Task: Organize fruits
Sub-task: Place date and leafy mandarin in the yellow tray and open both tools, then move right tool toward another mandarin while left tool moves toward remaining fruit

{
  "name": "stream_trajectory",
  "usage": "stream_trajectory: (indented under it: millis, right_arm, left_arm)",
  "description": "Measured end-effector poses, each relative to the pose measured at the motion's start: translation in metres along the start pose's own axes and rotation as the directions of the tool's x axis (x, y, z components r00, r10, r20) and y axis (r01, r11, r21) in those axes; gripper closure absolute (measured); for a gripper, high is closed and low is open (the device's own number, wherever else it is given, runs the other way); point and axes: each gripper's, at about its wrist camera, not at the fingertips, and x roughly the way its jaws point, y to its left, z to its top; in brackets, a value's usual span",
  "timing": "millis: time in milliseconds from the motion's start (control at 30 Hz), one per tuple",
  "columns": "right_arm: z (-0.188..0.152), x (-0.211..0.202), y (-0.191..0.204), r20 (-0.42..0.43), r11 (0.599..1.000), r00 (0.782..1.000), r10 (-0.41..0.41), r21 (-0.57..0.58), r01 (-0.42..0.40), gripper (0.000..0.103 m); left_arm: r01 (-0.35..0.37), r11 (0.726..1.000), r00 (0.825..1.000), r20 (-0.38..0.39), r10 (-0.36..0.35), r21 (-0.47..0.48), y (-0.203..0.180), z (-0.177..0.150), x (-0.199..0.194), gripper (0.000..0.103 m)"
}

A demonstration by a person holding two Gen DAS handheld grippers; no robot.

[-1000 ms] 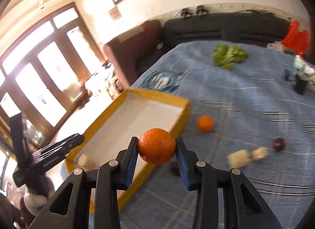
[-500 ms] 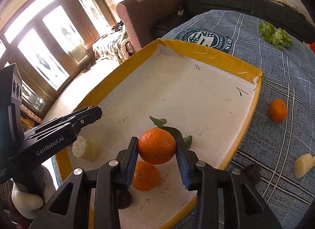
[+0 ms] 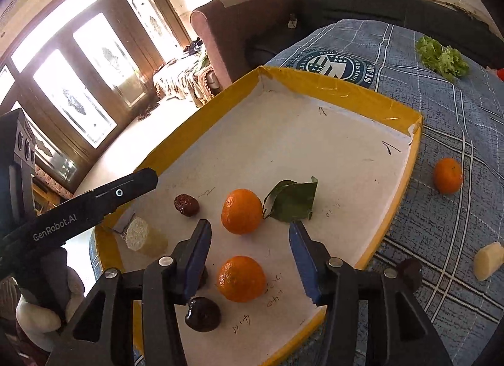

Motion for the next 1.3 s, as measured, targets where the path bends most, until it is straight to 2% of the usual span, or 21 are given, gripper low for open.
stream_trajectory:
  millis: [100,333,533,733,900,1067,1300]
  right_arm:
    - [-0.004,-0.017,-0.005,0.027,1.0,1.0,-0.005,0.016,0.004,0.046]
    - [-0.026,-0.061,-0.032,0.087,0.997,0.996,-0.034,0.068,0.028,0.045]
    - [-0.062,-0.102,-0.078,0.118,0.984,0.989,-0.09,0.163,0.07,0.041]
    - [-0.1,-0.148,-0.135,0.139,0.951,0.973,-0.183,0.277,0.139,0.041]
    - [-0.133,-0.192,-0.184,0.158,0.907,0.95,-0.268,0.374,0.194,0.041]
    - [-0.158,-0.228,-0.228,0.163,0.853,0.922,-0.352,0.462,0.244,0.04]
    - [-0.186,-0.286,-0.29,0.178,0.741,0.843,-0.507,0.59,0.321,0.04]
  left_arm:
    - [0.016,1.0,1.0,0.021,-0.015,-0.022,0.001,-0.003,-0.016,0.028]
    - [0.081,0.996,0.996,0.051,-0.08,-0.027,-0.014,-0.021,-0.047,0.027]
    - [0.122,0.993,0.991,0.052,-0.121,-0.005,-0.035,-0.035,-0.06,0.027]
    - [0.148,0.987,0.987,0.045,-0.151,0.067,-0.069,-0.048,-0.069,0.027]
    - [0.178,0.971,0.982,0.032,-0.186,0.157,-0.105,-0.06,-0.072,0.026]
    - [0.209,0.944,0.978,-0.027,-0.209,0.257,-0.147,-0.076,-0.059,0.026]
    - [0.24,0.895,0.971,-0.096,-0.22,0.377,-0.203,-0.094,-0.034,0.026]
